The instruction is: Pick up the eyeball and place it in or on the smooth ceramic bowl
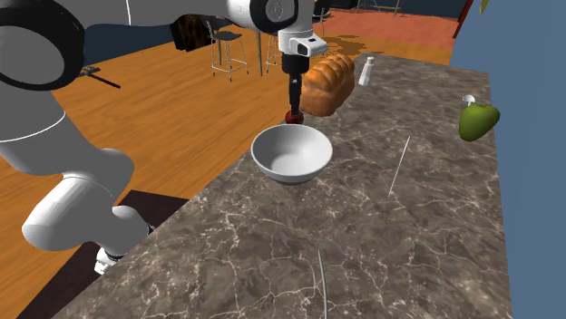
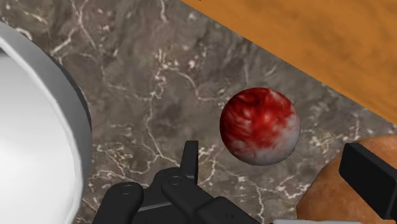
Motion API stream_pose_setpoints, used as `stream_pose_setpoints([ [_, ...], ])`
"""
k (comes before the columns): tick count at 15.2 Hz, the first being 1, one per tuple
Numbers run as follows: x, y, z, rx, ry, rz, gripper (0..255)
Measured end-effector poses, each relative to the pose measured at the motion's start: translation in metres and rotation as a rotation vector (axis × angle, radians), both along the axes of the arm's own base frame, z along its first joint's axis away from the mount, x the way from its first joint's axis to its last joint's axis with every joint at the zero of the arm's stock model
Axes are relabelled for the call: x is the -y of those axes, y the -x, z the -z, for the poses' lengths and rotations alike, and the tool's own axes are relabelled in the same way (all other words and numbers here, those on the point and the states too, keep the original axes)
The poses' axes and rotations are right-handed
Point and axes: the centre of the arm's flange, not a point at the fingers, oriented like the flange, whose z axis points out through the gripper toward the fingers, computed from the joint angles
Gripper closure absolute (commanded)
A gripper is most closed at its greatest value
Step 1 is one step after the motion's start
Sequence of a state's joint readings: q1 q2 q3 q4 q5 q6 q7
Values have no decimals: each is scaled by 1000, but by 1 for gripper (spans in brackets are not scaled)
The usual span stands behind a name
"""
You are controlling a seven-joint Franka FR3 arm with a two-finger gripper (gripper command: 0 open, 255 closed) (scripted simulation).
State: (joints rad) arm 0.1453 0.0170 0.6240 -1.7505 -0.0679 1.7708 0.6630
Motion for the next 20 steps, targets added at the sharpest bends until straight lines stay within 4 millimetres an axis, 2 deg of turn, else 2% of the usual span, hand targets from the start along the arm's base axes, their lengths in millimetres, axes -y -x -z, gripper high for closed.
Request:
stream_pose_setpoints([
  [7,-3,-2,32,1,1,1,0],
  [13,-3,-2,36,2,1,1,0],
  [14,-3,-2,36,2,1,1,255],
  [20,-3,-2,36,1,1,1,255],
])
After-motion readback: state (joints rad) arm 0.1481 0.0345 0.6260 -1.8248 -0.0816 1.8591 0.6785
